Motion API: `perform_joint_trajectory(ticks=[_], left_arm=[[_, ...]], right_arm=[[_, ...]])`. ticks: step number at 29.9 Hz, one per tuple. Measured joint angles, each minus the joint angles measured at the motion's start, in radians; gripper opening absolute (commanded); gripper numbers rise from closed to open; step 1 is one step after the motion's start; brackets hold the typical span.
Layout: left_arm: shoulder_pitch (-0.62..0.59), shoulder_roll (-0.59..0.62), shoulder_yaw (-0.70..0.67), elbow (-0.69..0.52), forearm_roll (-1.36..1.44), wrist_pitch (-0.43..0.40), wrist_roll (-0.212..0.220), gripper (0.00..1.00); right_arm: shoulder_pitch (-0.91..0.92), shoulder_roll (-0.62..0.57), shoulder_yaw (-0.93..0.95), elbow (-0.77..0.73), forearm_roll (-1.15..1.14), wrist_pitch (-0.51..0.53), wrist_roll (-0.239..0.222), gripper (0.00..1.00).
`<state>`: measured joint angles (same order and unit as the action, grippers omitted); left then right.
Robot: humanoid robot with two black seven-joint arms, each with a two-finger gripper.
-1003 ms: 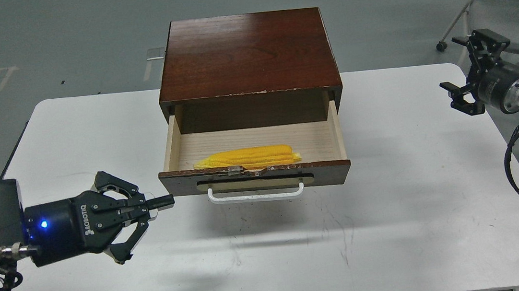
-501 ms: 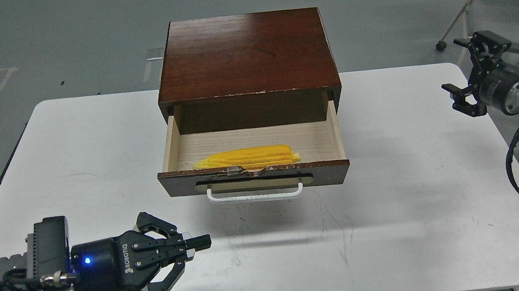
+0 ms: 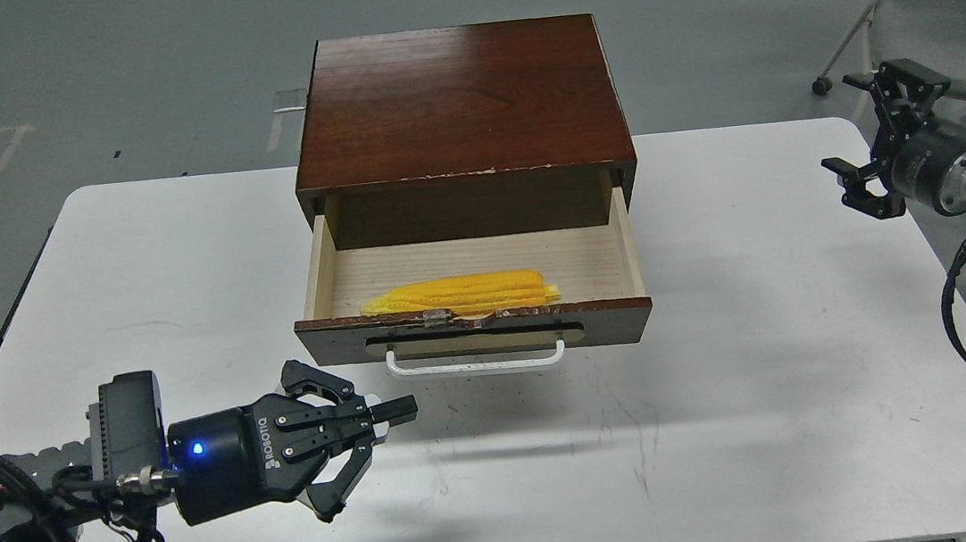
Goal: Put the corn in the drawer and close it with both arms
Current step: 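Swing the left gripper down toward the drawer's white handle, then align the left gripper against the drawer front beside the handle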
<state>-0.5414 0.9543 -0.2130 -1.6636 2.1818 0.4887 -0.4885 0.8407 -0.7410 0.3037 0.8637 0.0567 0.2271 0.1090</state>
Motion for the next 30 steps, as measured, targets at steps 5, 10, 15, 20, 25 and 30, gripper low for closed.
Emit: perform_joint_trajectory(ticks=[5,10,15,20,25,30], left_arm=[[0.000,-0.019,0.000,0.028,0.000,0.000,0.000,0.00],[0.001,-0.041,0.002,0.042,0.000,0.000,0.000,0.00],[0.001,-0.082,0.003,0.066,0.000,0.000,0.000,0.00],[0.000,-0.117,0.003,0.096,0.000,0.000,0.000,0.00],[-0.004,-0.138,0.003,0.113,0.000,0.000,0.000,0.00],[-0.005,-0.166,0.003,0.143,0.000,0.000,0.000,0.00]], right_arm=[[-0.001,0.000,0.000,0.000,0.000,0.000,0.000,1.00],[-0.002,0.000,0.000,-0.002,0.000,0.000,0.000,1.00],[-0.002,0.000,0.001,-0.013,0.000,0.000,0.000,1.00],[-0.002,0.000,0.001,-0.015,-0.001,0.001,0.000,1.00],[-0.002,0.000,0.000,-0.027,-0.001,0.004,0.000,1.00],[-0.003,0.002,0.000,-0.035,-0.001,0.006,0.000,1.00]])
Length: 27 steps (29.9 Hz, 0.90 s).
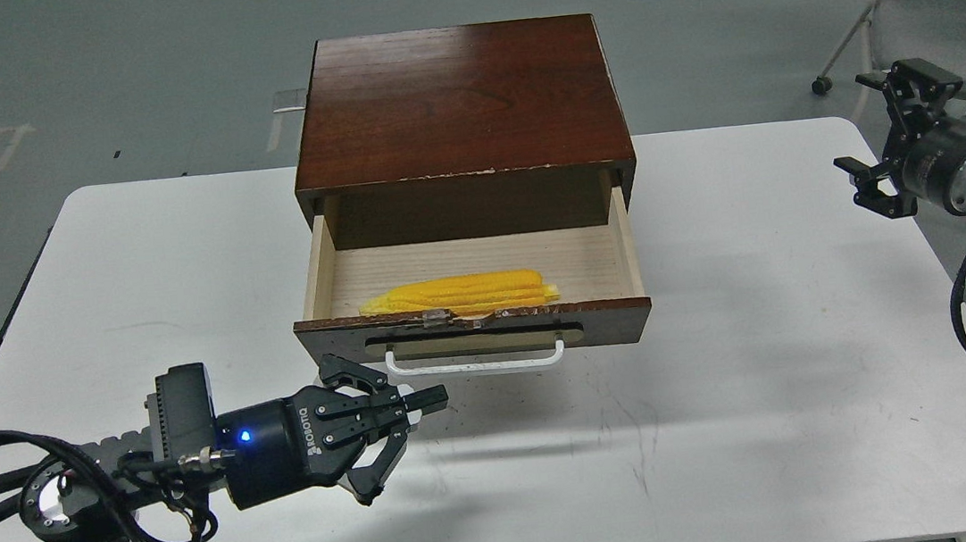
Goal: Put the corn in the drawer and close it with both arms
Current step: 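Align the left gripper against the drawer front beside the handle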
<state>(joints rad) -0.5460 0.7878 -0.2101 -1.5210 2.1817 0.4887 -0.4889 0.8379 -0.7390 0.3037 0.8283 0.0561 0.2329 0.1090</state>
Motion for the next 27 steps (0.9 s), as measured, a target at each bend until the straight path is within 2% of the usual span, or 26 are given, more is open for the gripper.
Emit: perform_joint_trajectory(ticks=[27], left_arm=[[0.006,-0.026,-0.019,0.009,0.000,0.000,0.000,0.00]], right_arm=[[0.001,0.001,-0.003,-0.001,-0.001,0.002,0.000,1.00]])
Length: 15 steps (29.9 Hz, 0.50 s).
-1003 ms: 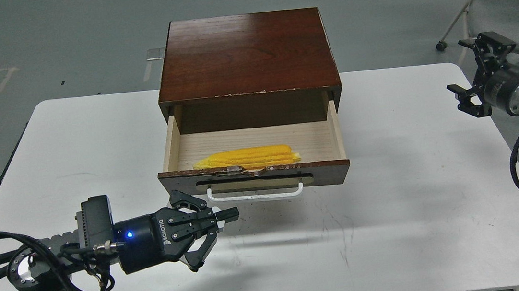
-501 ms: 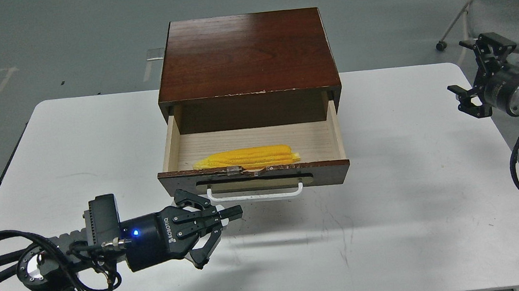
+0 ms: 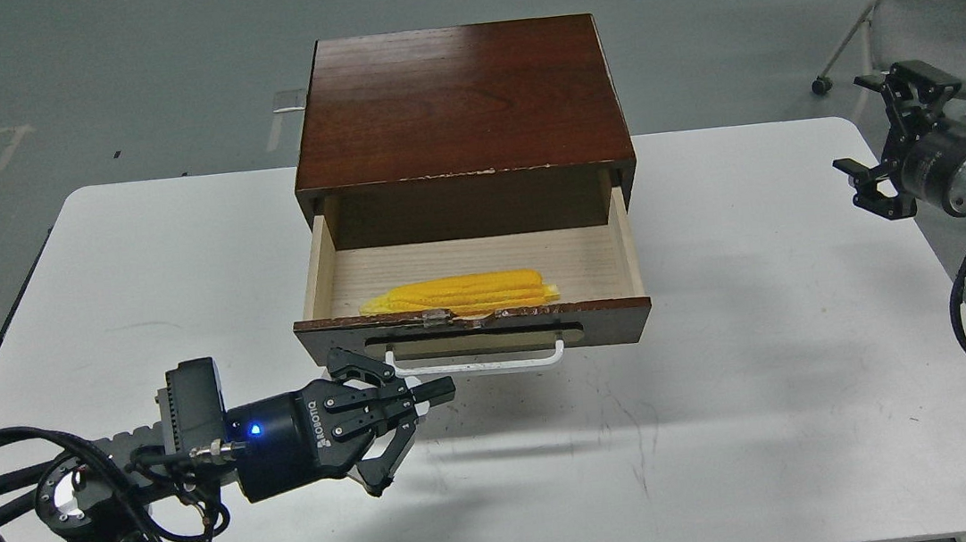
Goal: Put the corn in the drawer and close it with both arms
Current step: 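Align the left gripper against the drawer front beside the handle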
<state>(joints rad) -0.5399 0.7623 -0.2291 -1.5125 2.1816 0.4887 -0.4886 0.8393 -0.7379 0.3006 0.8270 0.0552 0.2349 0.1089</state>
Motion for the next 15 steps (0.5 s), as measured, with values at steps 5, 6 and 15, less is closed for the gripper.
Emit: perform_joint_trajectory(ticks=[5,6,15], left_arm=[[0.000,0.000,-0.002,0.003,0.000,-0.002,0.000,0.00],[0.000,0.000,-0.002,0.003,0.000,-0.008,0.000,0.00],[0.001,0.006,-0.017,0.003,0.000,-0.066,0.000,0.00]], right_arm=[[0.001,0.000,0.000,0.001,0.000,0.001,0.000,1.00],[0.001,0.000,0.000,0.001,0.000,0.001,0.000,1.00],[-0.001,0.000,0.000,0.000,0.000,0.001,0.000,1.00]])
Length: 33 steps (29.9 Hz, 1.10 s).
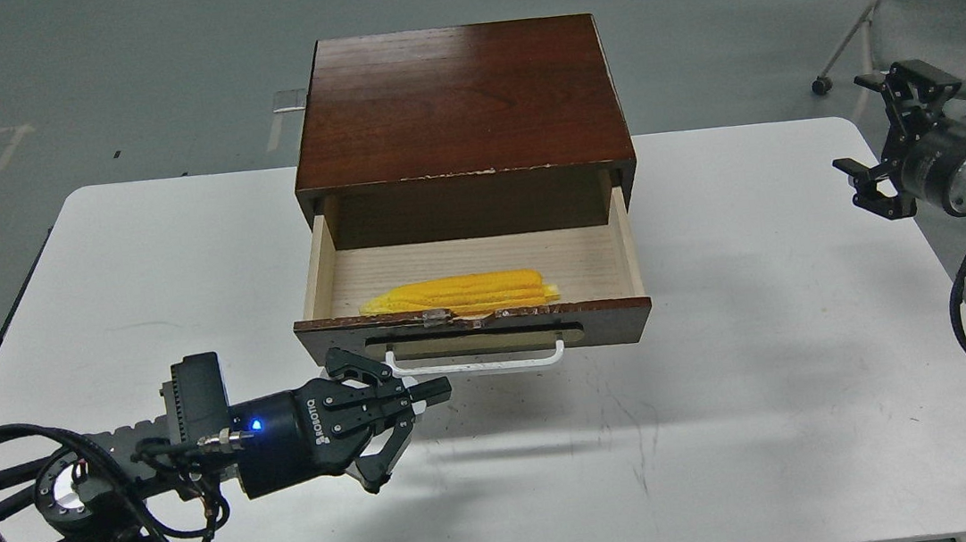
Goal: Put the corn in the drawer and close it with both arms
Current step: 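Align the left gripper against the drawer front beside the handle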
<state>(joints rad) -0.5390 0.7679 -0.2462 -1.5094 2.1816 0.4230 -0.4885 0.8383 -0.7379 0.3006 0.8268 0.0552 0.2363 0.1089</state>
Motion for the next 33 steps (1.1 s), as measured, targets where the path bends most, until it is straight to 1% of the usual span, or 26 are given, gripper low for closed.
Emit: perform_joint_trajectory(ticks=[10,23,33], left_arm=[[0.003,-0.007,-0.004,0.000,0.000,-0.032,0.000,0.00],[0.005,-0.031,-0.060,0.002,0.000,-0.059,0.000,0.00],[0.027,-0.023,-0.059,0.002,0.000,-0.064,0.000,0.00]], right_arm=[[-0.005,0.000,-0.001,0.000,0.000,0.000,0.000,1.00],[-0.013,0.001,-0.002,0.002,0.000,0.003,0.000,1.00],[-0.013,0.000,-0.002,0.003,0.000,0.005,0.000,1.00]])
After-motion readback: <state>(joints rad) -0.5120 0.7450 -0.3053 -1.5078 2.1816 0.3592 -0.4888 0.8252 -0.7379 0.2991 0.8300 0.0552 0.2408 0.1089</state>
